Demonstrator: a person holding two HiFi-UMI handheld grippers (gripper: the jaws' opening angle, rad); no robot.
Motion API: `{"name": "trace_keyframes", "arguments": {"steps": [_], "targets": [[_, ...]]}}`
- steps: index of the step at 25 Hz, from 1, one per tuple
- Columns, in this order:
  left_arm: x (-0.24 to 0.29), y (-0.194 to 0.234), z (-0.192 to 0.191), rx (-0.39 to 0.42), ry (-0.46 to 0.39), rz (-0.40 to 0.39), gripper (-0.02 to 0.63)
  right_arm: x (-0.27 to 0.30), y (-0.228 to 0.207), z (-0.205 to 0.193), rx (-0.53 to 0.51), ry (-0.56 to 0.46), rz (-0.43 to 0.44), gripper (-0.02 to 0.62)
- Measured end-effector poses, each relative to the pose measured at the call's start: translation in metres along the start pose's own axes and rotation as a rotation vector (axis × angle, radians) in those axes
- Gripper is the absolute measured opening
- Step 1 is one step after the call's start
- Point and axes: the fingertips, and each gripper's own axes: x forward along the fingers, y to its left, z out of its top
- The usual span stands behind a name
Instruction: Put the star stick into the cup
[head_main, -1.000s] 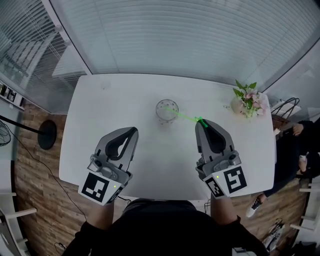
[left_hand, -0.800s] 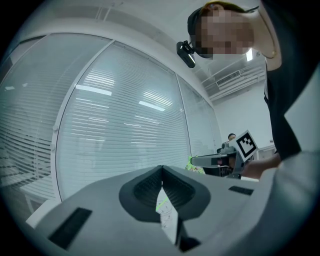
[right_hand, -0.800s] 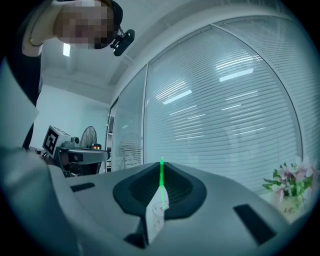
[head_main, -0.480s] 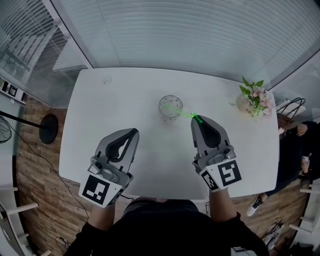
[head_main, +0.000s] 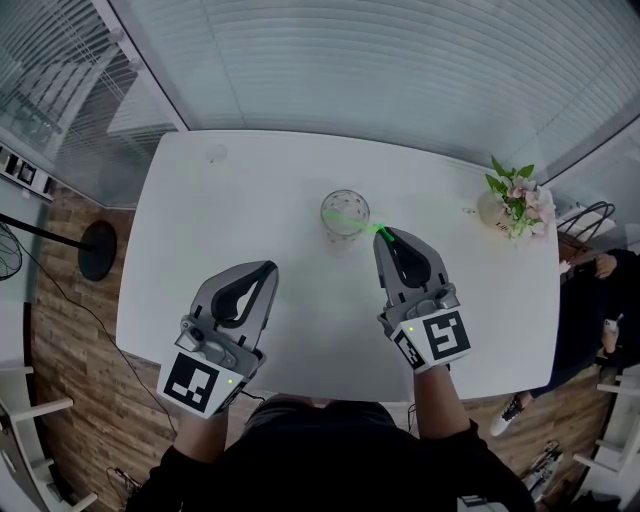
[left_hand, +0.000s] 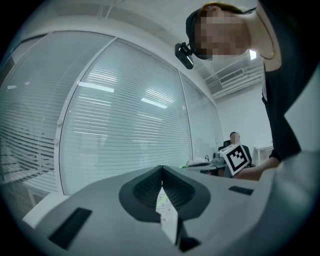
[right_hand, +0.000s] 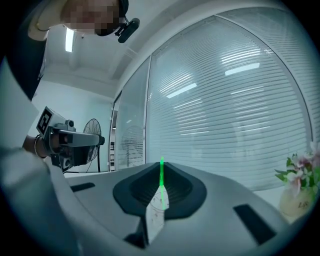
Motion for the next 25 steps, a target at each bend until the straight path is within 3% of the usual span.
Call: {"name": "trace_keyframes", "arguments": {"steps": [25], "targets": [[0.007,-0.012,0.003,0.009,0.013,-0.031,0.014,-0.014,-0.022,-0.021,0.019,-0.014,0.014,0.023]]}}
